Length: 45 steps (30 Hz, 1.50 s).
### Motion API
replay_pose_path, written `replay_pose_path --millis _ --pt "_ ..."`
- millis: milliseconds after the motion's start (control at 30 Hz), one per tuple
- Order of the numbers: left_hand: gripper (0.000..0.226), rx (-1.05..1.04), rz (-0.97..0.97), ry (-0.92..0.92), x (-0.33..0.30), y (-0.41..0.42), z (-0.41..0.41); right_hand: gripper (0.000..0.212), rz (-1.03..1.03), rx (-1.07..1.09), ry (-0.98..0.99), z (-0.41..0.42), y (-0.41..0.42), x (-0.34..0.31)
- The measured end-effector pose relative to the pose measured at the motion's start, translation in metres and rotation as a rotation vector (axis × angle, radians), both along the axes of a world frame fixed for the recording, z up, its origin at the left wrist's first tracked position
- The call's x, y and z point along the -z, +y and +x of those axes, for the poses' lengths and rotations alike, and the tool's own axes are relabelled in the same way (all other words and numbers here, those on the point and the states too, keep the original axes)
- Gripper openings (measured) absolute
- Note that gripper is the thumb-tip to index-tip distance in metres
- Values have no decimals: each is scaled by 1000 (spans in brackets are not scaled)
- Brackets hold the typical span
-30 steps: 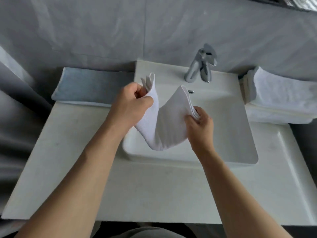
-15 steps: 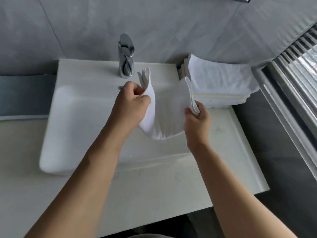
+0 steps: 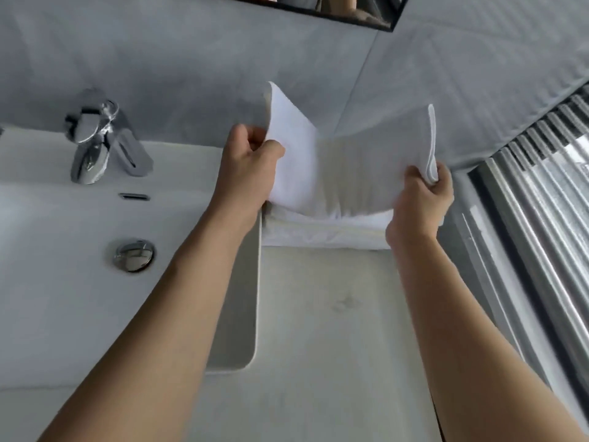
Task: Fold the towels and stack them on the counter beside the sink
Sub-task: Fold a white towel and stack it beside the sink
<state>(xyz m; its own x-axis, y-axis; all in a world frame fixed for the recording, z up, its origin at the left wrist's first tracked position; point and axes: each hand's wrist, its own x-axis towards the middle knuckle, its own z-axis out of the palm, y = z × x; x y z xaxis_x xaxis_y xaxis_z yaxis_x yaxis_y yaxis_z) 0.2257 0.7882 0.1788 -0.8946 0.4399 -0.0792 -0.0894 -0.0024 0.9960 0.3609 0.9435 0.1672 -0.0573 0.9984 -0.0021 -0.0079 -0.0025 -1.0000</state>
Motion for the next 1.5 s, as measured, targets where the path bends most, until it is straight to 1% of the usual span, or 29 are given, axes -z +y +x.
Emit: replay_pose_path --millis 100,167,233,300,333,367,467,533,567,633,667,700,733,767,800,833,867,967,1033,1067,1133,1233,1367,1500 --pt "24 13 17 -78 11 45 1 24 -7 43 29 10 53 4" --pt "27 35 -32 -138 32 69 -2 26 -36 79 9 14 82 17" --pt "22 46 -154 -193 60 79 -5 29 -129 76 -51 18 103 39" --pt "15 6 -273 -247 88 79 -10 35 -289 10 -153 24 114 67" --pt "14 -31 -302 -259 97 79 -12 39 -364 -14 -200 28 117 79" --pt "14 -56 -320 -236 103 79 -14 43 -394 -15 -223 31 120 87" --pt "17 -110 -390 0 102 87 -15 63 -296 68 -206 32 133 93" --pt "27 -167 -421 59 99 89 -11 73 -212 104 -267 30 134 91" --pt "32 -170 -455 80 99 89 -8 76 -125 103 -357 30 131 92" --pt "45 -141 -547 172 100 87 0 79 146 70 -688 30 121 96" --pt "53 -131 -630 297 102 87 4 77 290 20 -861 30 116 97" --pt "60 -125 -745 480 104 87 8 71 405 -61 -1002 30 113 100" --pt "63 -119 -852 666 107 88 11 64 482 -166 -1091 27 110 102" --pt "62 -91 -926 793 109 89 13 58 521 -279 -1131 25 109 106" --pt "59 -33 -977 861 112 90 14 56 520 -378 -1144 22 106 109" --pt "56 25 -1013 877 115 90 14 56 494 -442 -1156 21 104 113" --pt "54 64 -1040 855 118 90 13 57 463 -460 -1174 22 102 116" --pt "53 79 -1052 779 122 82 9 61 359 -361 -1181 31 100 115" --pt "52 42 -1009 733 118 74 7 62 303 -299 -1164 37 96 108" --pt "51 21 -978 716 116 67 7 62 306 -293 -1156 37 89 104" --pt "51 7 -922 693 111 51 10 59 393 -361 -1124 34 62 98" --pt "53 61 -858 668 104 17 18 55 561 -523 -1017 22 5 90" --pt "52 58 -829 687 99 -44 17 51 658 -668 -899 0 -69 84" --pt "48 18 -799 628 98 -103 16 47 703 -731 -858 -19 -125 84"
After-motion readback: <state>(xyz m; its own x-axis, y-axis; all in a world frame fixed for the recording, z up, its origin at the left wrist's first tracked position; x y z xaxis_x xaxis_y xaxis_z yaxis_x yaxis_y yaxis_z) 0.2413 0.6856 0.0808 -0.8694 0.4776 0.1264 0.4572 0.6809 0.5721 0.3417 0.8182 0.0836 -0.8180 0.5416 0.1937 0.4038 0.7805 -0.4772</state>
